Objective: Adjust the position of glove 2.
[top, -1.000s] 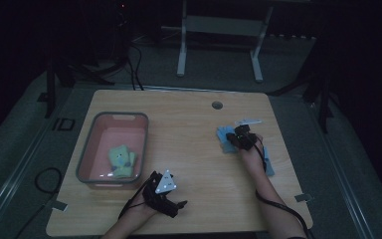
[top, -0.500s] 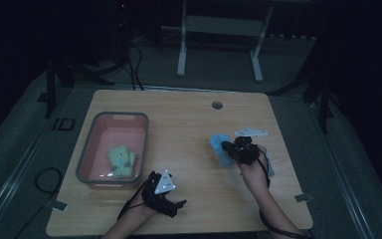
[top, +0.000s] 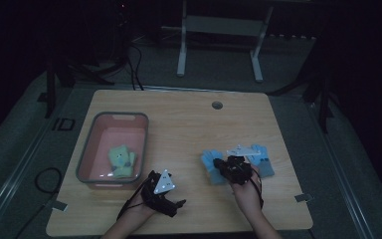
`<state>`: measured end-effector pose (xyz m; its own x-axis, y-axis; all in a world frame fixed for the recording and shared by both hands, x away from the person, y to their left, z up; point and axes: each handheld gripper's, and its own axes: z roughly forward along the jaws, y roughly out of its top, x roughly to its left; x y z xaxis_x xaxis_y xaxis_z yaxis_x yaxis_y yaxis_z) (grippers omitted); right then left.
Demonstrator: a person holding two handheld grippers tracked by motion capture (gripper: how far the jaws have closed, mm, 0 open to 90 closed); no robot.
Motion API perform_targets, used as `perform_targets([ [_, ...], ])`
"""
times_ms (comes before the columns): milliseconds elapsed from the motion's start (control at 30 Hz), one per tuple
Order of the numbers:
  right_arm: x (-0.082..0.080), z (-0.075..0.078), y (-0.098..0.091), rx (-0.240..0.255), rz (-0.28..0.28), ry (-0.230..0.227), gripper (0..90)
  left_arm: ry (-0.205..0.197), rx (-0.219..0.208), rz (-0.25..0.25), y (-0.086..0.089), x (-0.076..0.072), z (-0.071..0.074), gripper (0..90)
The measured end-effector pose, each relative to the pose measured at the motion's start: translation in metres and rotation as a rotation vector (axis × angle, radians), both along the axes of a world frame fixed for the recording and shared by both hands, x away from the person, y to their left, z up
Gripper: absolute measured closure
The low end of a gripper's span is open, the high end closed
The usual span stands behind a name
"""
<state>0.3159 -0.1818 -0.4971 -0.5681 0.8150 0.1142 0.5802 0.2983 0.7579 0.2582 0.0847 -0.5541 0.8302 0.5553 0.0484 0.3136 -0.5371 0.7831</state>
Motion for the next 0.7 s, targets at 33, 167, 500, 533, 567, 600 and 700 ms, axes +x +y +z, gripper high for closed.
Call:
perform_targets([
  [33,-0.001,-0.004,0.002,-0.009,-0.002,0.001,86.4,0.001,0.000,0.000,0.000,0.000,0.000,2.3],
  [167,-0.004,-0.016,0.011,-0.019,-0.001,0.021,86.3,0.005,0.000,0.001,0.000,0.001,-0.001,2.3],
  [500,0.006,-0.043,0.024,-0.051,-0.032,0.052,80.7,0.008,0.005,-0.008,-0.001,0.000,-0.003,2.3],
  [533,0.009,-0.050,0.028,-0.074,-0.016,0.076,70.3,0.008,0.004,-0.009,-0.001,0.000,-0.003,2.3],
  [567,0.010,-0.054,0.030,-0.070,-0.005,0.085,67.5,0.008,0.006,-0.010,-0.001,0.000,-0.003,2.3],
  [600,0.010,-0.054,0.030,-0.070,-0.005,0.085,67.5,0.007,0.008,-0.010,-0.001,0.000,-0.003,2.3],
  [700,0.009,-0.054,0.037,-0.110,0.011,0.047,61.5,0.008,0.010,-0.013,-0.001,0.000,-0.003,2.3],
])
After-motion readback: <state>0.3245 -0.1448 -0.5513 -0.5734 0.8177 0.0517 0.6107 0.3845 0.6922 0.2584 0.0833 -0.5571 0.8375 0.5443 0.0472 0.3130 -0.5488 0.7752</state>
